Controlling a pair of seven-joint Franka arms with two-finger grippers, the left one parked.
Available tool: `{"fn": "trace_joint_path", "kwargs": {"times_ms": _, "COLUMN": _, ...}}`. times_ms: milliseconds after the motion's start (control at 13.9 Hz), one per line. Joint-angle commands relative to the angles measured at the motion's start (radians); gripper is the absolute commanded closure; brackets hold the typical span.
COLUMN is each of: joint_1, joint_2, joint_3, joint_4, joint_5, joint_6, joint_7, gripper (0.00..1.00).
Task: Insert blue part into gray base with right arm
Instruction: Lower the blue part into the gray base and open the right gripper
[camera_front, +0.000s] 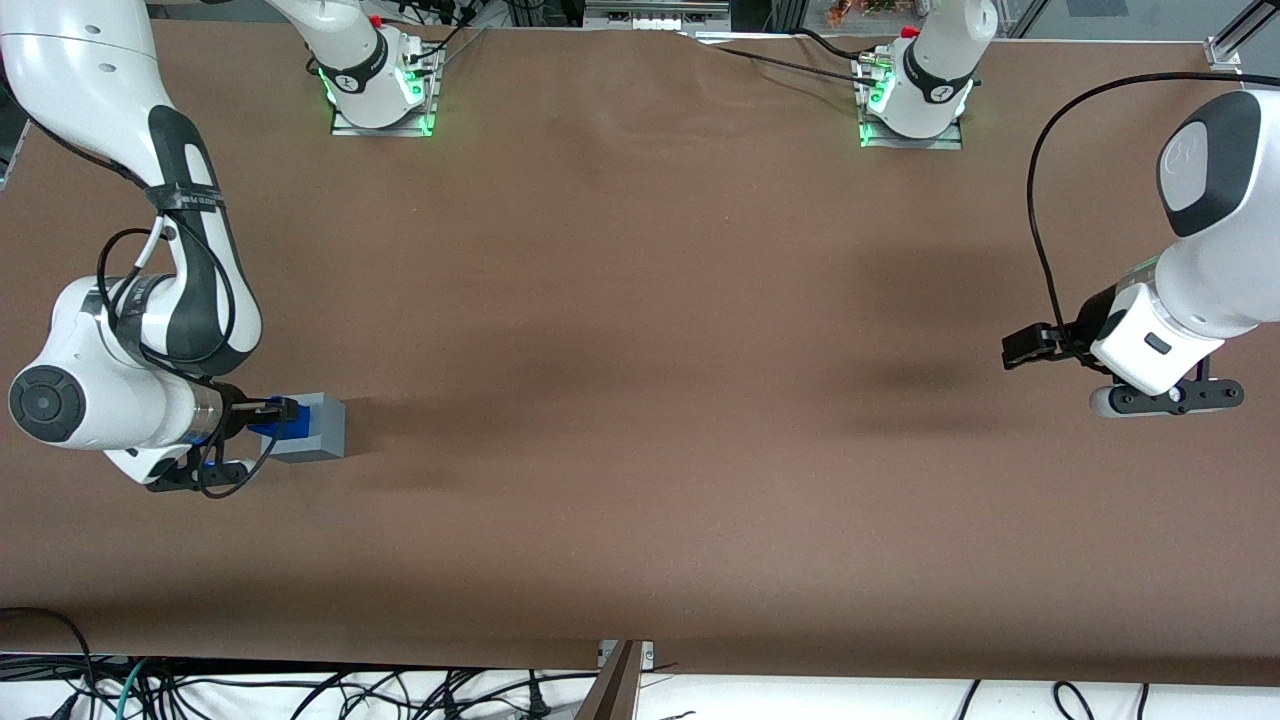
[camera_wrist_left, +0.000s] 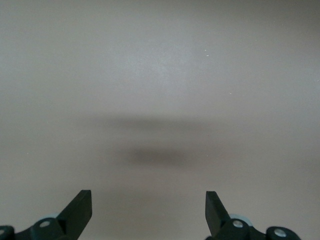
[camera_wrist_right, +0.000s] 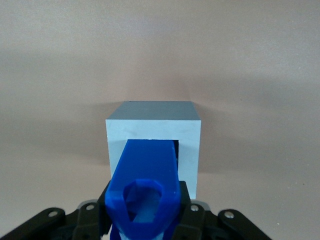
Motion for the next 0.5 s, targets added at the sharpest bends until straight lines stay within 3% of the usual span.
{"fn": "trace_joint_path", "kwargs": {"times_ms": 0, "joint_1": -0.008, "joint_2": 0.014, "joint_3": 0.006, "joint_4": 0.013, "joint_5": -0.009, "joint_6": 0.012, "joint_7": 0.008, "gripper": 1.00}}
{"fn": "trace_joint_path", "kwargs": {"times_ms": 431, "joint_1": -0.010, "joint_2": 0.020, "joint_3": 0.006, "joint_4": 0.008, "joint_5": -0.033, "joint_6": 0.032, "joint_7": -0.003, "gripper": 1.00}}
